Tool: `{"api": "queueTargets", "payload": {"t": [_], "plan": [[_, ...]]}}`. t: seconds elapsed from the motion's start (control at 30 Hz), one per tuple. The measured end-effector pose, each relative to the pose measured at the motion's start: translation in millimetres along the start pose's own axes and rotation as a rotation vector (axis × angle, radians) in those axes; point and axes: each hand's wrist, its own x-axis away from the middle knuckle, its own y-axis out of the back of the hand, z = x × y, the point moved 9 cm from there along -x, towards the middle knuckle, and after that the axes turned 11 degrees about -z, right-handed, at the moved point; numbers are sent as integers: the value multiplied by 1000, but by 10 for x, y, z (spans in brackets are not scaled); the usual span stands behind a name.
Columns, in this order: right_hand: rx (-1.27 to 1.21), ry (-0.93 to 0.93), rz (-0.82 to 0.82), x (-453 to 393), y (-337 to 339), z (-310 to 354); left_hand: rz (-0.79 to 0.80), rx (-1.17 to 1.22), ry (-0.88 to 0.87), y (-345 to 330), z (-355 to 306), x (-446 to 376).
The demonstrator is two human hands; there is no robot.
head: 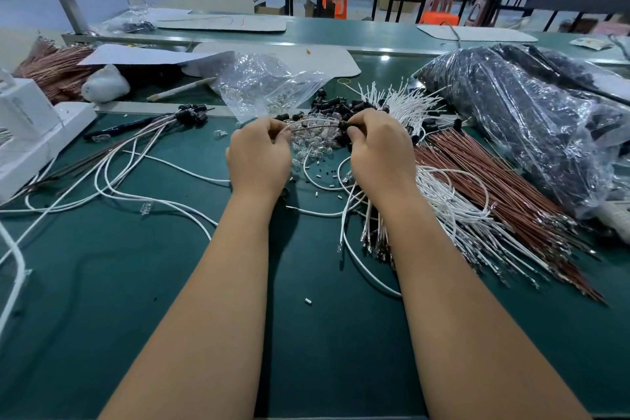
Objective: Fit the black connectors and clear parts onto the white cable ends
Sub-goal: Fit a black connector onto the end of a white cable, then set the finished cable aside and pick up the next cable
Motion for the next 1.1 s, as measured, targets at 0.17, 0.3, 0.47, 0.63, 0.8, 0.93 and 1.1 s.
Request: {"api": "queueTargets", "payload": {"t": [0.17,0.3,0.47,0.63,0.8,0.93,1.1], "plan": [[49,38,16,18,-32,33,-106,-167,96,131,145,-39],[63,34,-5,13,-14,25,-121,-236,163,185,253,-61],[70,-41,-37,-4,22,-69,-91,-204,140,163,259,-72],[99,-121,-86,-29,78,-175,-24,-257,92,123,205,-47],[21,-75,-59,-20,50,-87,-95,-143,-298,92,-358,89],[-112,46,2,27,-2,127,-47,-157,-454,-11,-551,194],[3,71,2,36,-16,114,-35,-74,-375,32,-450,127]]}}
